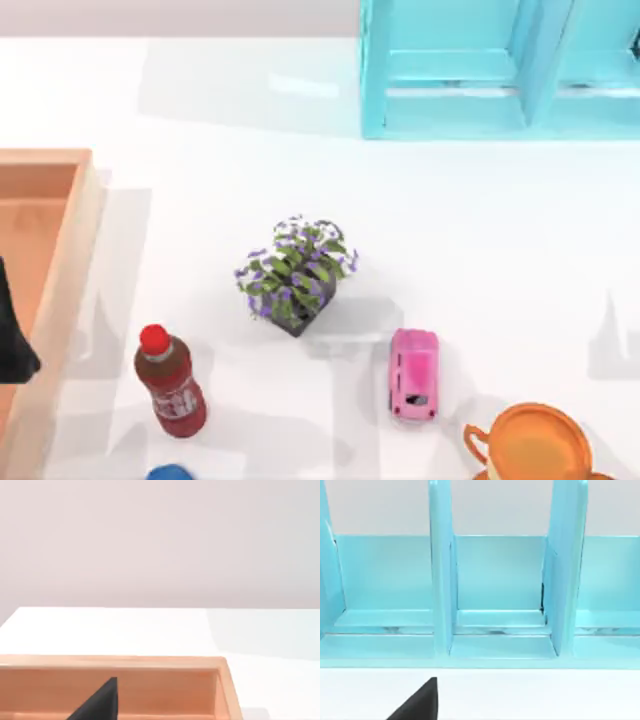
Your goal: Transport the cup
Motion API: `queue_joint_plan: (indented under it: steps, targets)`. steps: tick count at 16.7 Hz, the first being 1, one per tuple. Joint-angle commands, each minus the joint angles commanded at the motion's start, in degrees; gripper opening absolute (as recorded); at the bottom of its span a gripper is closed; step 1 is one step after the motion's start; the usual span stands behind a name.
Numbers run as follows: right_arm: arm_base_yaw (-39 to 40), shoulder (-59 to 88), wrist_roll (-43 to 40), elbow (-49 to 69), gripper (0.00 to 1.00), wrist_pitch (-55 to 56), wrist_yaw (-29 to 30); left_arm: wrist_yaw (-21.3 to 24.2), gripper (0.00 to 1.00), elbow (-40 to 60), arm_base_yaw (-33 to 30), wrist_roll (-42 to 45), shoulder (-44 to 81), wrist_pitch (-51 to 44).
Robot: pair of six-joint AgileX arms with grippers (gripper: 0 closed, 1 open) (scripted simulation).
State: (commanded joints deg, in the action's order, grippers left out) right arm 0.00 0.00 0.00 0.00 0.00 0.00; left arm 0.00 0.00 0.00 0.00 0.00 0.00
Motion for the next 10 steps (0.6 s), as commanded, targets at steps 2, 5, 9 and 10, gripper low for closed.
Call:
queue_joint_plan:
  steps: [2,5,9,10]
  targets:
    - [0.0,0.0,0.0,0.0,1.0,0.0,0.0,0.0,1.0,0.0,0.0,0.0,0.0,0.0]
    - [-0.62,3.49,-0.67,3.03,1.0,-2.59,-0.08,0.0,1.0,0.0,0.0,0.0,0.0,0.0]
    - [-2.99,16.16,-2.9,14.09,1.0,-11.27,-0.09,0.0,1.0,0.0,0.0,0.0,0.0,0.0]
    - [-3.78,20.63,-3.64,17.91,1.0,-14.13,-0.08,0.0,1.0,0.0,0.0,0.0,0.0,0.0]
